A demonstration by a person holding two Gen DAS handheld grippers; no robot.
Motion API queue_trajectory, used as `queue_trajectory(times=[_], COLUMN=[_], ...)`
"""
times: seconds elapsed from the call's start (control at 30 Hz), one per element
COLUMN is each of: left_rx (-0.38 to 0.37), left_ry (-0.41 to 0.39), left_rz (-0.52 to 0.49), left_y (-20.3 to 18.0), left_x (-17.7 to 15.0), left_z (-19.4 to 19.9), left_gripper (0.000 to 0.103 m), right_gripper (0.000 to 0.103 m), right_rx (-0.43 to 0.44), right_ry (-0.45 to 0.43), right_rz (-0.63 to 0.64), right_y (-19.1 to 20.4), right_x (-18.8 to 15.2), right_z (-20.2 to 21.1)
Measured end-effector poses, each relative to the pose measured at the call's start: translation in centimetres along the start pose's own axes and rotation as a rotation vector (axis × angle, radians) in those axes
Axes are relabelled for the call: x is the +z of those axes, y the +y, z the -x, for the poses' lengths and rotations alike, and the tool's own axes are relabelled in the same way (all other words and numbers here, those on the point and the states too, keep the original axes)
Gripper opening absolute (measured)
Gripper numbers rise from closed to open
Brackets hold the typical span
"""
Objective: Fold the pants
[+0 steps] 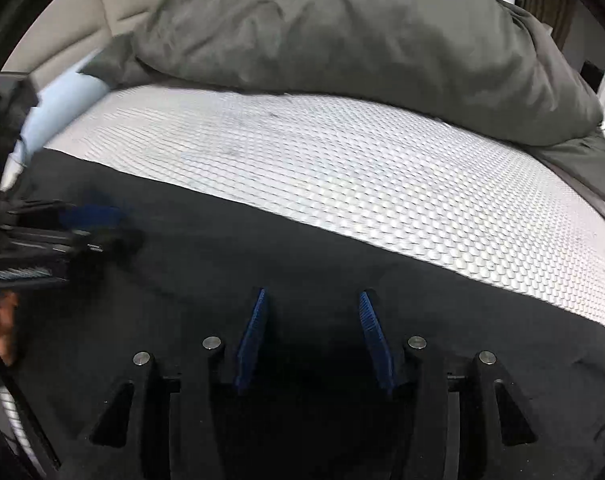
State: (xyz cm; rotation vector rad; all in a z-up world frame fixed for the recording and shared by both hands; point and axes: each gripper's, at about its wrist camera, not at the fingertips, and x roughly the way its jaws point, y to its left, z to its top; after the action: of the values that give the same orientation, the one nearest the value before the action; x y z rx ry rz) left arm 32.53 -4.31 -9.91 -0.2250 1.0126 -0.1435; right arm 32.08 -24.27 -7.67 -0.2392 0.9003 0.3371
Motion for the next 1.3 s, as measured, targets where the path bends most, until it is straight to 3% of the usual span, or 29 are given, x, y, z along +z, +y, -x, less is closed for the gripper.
queue_trajectory(times=[0.13,0.23,0.27,0.33,0.43,0.47,0.57,0.6,0.7,0.8,0.87,0.93,1.03,1.1,1.2,1.3], left_rx=[-0.01,-0.026,-0.027,-0.021,0.013,0.016,-0.023,-0.01,0.053,0.028,0.074,0.056,-0.014,-0.045,-0.03,0.009], left_ry=[-0.011,-0.012,-0.012,-0.01,-0.013,-0.023,-0.084,-0.098,-0.04,-0.041,-0.048,-0.053,-0.049,-0.058,-0.043,-0.017], left_rz=[0.007,0.001,-0.001,-0.005,-0.012,0.001,-0.027,-0.056,-0.068,-0.013,0.016,0.042,0.018,-0.06,-0.175,-0.158], left_y=[0.6,0.9,0.9,1.0,0.3,0.3,-0.2,-0.4,0.0,1.2,1.3,0.8,-1.5,-4.2,-7.2,-6.4], left_x=[-0.1,0.1,0.1,0.3,-0.3,-0.5,-1.3,-1.5,-1.4,-1.4,-1.4,-2.0,-3.6,-4.9,-6.3,-7.5], left_z=[0.1,-0.1,-0.2,-0.4,1.0,1.8,4.0,4.1,1.9,1.0,1.5,2.6,4.0,4.4,3.4,2.8], left_gripper=[0.044,0.044,0.044,0.044,0.044,0.045,0.05,0.054,0.054,0.054,0.054,0.054,0.06,0.07,0.074,0.074], right_gripper=[0.047,0.047,0.043,0.039,0.041,0.045,0.078,0.081,0.079,0.068,0.071,0.072,0.087,0.095,0.096,0.097], right_rx=[-0.217,-0.352,-0.356,-0.234,-0.249,-0.247,-0.227,-0.249,-0.236,-0.3,-0.335,-0.345,-0.232,-0.214,-0.124,-0.044], right_ry=[-0.002,0.023,0.022,0.002,0.001,-0.018,-0.124,-0.158,-0.13,-0.058,-0.092,-0.12,-0.18,-0.192,-0.185,-0.137], right_rz=[-0.052,-0.133,-0.167,-0.223,-0.179,-0.176,-0.204,-0.213,-0.201,-0.217,-0.347,-0.431,-0.437,-0.394,-0.308,-0.254], right_y=[-6.0,-13.3,-15.4,-18.1,-17.4,-17.0,-16.4,-16.2,-16.1,-17.8,-19.4,-20.1,-18.1,-15.4,-10.3,-5.9], right_x=[-2.0,-4.4,-5.3,-6.3,-5.9,-5.8,-7.2,-7.9,-10.0,-12.0,-13.1,-13.4,-13.4,-13.3,-13.1,-13.3], right_z=[1.9,3.4,4.0,4.6,5.6,6.5,10.7,11.7,11.5,9.0,9.8,11.1,13.1,13.9,13.6,11.9])
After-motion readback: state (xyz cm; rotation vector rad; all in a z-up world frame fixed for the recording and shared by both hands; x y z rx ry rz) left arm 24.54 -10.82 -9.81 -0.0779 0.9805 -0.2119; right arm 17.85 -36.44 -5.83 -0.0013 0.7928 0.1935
